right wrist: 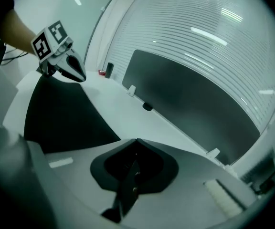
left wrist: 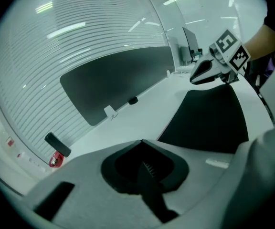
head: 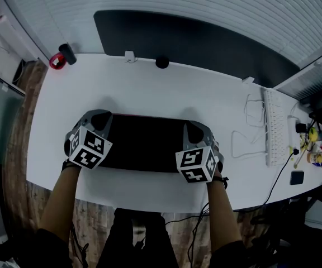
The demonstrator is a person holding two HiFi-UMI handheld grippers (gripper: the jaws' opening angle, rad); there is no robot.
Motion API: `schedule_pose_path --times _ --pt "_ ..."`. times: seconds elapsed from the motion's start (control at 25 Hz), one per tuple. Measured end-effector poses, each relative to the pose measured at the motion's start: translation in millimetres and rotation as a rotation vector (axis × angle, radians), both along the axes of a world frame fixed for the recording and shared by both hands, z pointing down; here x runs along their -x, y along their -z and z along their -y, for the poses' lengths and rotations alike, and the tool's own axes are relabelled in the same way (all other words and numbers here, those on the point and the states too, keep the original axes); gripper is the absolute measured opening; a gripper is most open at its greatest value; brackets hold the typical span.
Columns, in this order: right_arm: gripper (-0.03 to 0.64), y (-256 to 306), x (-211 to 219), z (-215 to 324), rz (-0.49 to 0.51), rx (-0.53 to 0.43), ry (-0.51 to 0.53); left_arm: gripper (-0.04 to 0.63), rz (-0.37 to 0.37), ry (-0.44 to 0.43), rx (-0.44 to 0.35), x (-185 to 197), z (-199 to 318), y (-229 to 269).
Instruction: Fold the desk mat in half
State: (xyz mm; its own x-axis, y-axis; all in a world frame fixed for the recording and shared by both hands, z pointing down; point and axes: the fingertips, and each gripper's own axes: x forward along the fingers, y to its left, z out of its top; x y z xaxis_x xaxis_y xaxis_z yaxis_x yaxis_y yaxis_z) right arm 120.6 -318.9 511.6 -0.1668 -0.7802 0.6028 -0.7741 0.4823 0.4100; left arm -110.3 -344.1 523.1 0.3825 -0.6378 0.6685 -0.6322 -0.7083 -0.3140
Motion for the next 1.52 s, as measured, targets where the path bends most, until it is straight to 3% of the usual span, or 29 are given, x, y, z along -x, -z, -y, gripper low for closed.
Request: schedule_pose_path --times 0.16,0.36,0.56,0.72,1.08,1.52 --pt "0.011 7.4 -6.2 -7.4 0.131 0.012 -0.087 -0.003 -0.113 0.080 0.024 -6.4 -8.0 9.9" --pt "0.009 10.4 -0.2 -18.0 0.192 0.027 -0.122 -0.003 -0.200 0.159 0.042 -9.6 -17.9 17.3" --pt "0.009 19.3 -6.2 -25.3 0.322 0.007 -0.196 -0.003 -0.264 0.206 -0.007 -14.7 -19.9 28.7" --pt "0.009 28.6 -5.3 -36.4 0.322 -0.043 -0.199 -0.003 -0.317 0.229 -0.035 -15.8 -28.3 38.9" --pt "0.009 58.9 1.4 -62.0 0.454 -0.133 -0.251 0.001 -0.375 0.230 -0.076 -16.0 -55.6 65.5" --pt "0.009 106.8 18.6 -100.6 0.453 -0.233 -0.211 0.002 -0.394 0.237 -0.161 -13.5 -97.4 107.1"
